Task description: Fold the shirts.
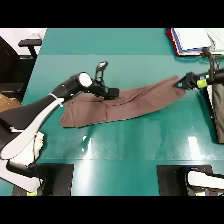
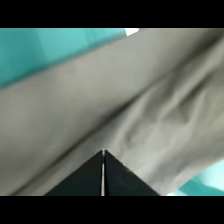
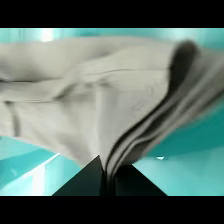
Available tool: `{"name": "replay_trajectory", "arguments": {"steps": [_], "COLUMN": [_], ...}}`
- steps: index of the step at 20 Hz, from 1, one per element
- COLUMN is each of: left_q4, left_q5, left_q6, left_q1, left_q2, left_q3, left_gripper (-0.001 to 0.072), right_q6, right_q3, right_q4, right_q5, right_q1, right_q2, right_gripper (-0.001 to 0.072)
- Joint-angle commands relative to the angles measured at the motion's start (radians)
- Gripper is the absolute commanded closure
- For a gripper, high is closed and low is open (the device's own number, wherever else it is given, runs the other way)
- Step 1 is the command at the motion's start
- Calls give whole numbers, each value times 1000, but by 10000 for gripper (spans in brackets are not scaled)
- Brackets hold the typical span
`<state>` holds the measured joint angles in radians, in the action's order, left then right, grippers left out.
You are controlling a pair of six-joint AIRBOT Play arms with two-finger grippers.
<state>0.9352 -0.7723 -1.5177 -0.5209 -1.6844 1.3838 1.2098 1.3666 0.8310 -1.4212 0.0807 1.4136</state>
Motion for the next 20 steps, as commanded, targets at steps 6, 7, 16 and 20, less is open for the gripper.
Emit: {"name": "replay_trajectory", "arguments": {"steps": [6, 7, 16, 20], "left_q4": [21, 34, 161, 252], "left_q5": [-73, -85, -210, -277], "left_q6": [-24, -24, -28, -26], "left_q1": [-78, -78, 17, 196], "left_q2": [-154, -154, -64, 126], "left_q3": [108, 108, 267, 329], "left_gripper": [686, 686, 686, 685], "right_q6": [100, 103, 111, 103], "right_q3": [267, 285, 370, 371], "right_q4": [-2, -2, -30, -97], "right_q5": [-18, -14, 55, 203], "right_q1": [-288, -310, -459, -602], "right_q2": [-55, -55, -55, -24], "right_gripper": [693, 692, 693, 693]}}
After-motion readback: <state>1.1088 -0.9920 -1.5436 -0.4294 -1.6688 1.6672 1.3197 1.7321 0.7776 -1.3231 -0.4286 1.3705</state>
